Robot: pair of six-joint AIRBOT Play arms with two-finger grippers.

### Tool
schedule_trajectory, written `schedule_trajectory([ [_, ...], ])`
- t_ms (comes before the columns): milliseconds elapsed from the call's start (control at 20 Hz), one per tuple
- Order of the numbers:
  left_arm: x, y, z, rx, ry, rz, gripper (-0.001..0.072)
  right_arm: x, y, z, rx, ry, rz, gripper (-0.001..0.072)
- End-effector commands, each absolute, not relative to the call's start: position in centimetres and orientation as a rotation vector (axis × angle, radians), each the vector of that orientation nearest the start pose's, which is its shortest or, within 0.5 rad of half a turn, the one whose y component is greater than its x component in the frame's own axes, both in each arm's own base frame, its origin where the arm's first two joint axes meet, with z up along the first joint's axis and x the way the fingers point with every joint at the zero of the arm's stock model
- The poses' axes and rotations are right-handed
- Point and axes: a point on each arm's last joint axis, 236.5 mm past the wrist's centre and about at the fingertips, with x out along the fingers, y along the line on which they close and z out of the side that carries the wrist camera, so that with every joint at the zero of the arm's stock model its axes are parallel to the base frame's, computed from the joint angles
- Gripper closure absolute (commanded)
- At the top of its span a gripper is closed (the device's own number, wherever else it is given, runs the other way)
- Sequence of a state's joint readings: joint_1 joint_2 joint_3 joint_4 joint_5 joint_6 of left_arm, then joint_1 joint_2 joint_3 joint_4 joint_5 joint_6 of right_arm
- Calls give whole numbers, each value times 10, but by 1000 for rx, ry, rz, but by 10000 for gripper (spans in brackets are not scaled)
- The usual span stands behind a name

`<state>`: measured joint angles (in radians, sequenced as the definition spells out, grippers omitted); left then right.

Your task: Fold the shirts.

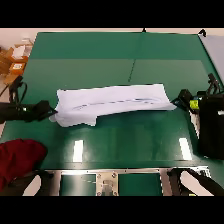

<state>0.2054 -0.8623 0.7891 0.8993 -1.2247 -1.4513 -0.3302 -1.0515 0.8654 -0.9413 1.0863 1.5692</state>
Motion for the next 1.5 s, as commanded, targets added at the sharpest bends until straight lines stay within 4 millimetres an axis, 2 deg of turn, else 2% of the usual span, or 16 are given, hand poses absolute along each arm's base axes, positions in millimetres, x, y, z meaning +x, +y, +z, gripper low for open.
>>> schedule_trajectory([
  [0, 354, -73, 53, -648, 1100, -302, 685, 405, 19, 28, 803, 1073, 52, 697],
  [250, 440, -65, 13, -728, 1022, -315, 682, 478, 25, -44, 879, 1128, 25, 696],
  [300, 459, -61, 6, -752, 982, -304, 604, 492, 23, -57, 884, 1119, 12, 695],
  [350, 475, -58, 3, -776, 947, -295, 366, 508, 20, -64, 908, 1099, 3, 628],
  [400, 489, -54, 2, -798, 912, -287, 190, 522, 16, -65, 914, 1082, 8, 476],
  [450, 499, -51, 6, -807, 882, -279, 145, 535, 9, -59, 890, 1060, 29, 383],
  [500, 507, -47, 16, -795, 848, -271, 144, 542, 0, -47, 846, 1041, 66, 377],
  [650, 512, -44, 48, -772, 823, -338, 144, 534, -40, -18, 709, 1052, 138, 265],
  [800, 505, -57, 61, -764, 849, -411, 146, 495, -69, -41, 698, 1198, 144, 264],
  [850, 502, -59, 60, -765, 861, -423, 198, 483, -70, -53, 706, 1250, 170, 264],
  [950, 496, -65, 60, -767, 888, -452, 609, 464, -64, -77, 719, 1347, 231, 265],
  [1000, 493, -68, 60, -769, 900, -465, 683, 458, -58, -86, 719, 1383, 261, 265],
  [1250, 476, -100, 58, -740, 969, -554, 684, 451, -22, -117, 698, 1472, 360, 281],
  [1350, 471, -135, 51, -663, 992, -591, 684, 453, -7, -121, 673, 1484, 383, 472],
  [1400, 472, -157, 47, -615, 987, -602, 684, 455, -3, -120, 665, 1480, 389, 652],
  [1450, 472, -180, 44, -577, 980, -615, 684, 458, -1, -115, 662, 1473, 400, 696],
])
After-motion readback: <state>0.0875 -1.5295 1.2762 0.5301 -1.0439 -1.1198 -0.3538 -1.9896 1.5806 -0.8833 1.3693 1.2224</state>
